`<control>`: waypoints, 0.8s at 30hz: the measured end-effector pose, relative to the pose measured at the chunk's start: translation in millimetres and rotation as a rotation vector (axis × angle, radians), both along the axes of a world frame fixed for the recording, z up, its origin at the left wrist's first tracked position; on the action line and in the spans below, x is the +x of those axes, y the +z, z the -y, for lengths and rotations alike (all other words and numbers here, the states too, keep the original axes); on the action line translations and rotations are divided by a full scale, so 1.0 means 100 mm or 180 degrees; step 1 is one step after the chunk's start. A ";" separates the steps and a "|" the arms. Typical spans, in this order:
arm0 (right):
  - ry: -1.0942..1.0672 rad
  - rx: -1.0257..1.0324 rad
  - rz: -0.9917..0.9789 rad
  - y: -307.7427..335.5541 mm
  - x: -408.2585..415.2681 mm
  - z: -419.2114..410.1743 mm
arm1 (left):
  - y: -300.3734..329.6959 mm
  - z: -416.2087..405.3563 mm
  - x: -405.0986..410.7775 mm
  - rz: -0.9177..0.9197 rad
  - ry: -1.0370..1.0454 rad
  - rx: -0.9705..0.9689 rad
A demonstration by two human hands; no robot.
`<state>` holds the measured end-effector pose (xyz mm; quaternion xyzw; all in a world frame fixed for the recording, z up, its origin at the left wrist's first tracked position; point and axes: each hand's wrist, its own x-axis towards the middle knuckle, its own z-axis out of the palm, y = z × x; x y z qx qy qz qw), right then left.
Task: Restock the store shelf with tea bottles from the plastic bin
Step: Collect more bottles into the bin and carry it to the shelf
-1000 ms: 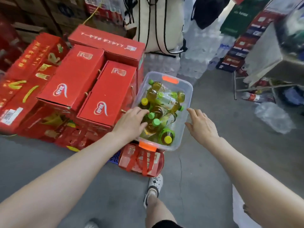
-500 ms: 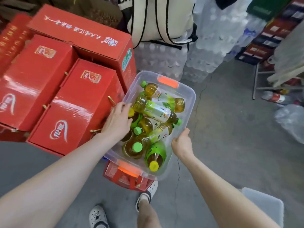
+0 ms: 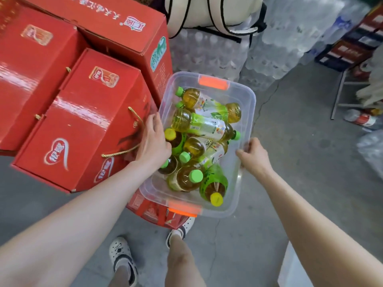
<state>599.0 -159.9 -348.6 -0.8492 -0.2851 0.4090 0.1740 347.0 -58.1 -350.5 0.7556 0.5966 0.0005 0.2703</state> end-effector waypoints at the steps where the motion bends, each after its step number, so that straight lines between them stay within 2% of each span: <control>1: -0.0131 0.0182 -0.0020 -0.02 0.03 -0.03 | -0.01 0.00 0.00 0.0013 0.0154 -0.0075; 4: -0.0316 0.0470 -0.0046 -0.13 0.04 -0.11 | -0.04 -0.04 -0.01 -0.0150 0.0347 -0.0196; 9: -0.0297 0.0381 0.0195 -0.24 -0.01 -0.12 | -0.09 -0.15 0.01 -0.0302 0.0405 -0.0138; 12: -0.0395 0.0343 0.0304 -0.17 -0.07 -0.04 | -0.06 -0.12 -0.05 -0.0149 0.0359 -0.0153; 17: -0.0660 0.0272 0.0413 0.01 -0.29 0.55 | 0.13 0.19 -0.22 0.0328 0.0104 -0.0276; 24: -0.1134 0.0237 0.0470 0.23 -0.79 1.54 | 0.32 0.60 -0.49 0.0340 -0.0628 -0.0567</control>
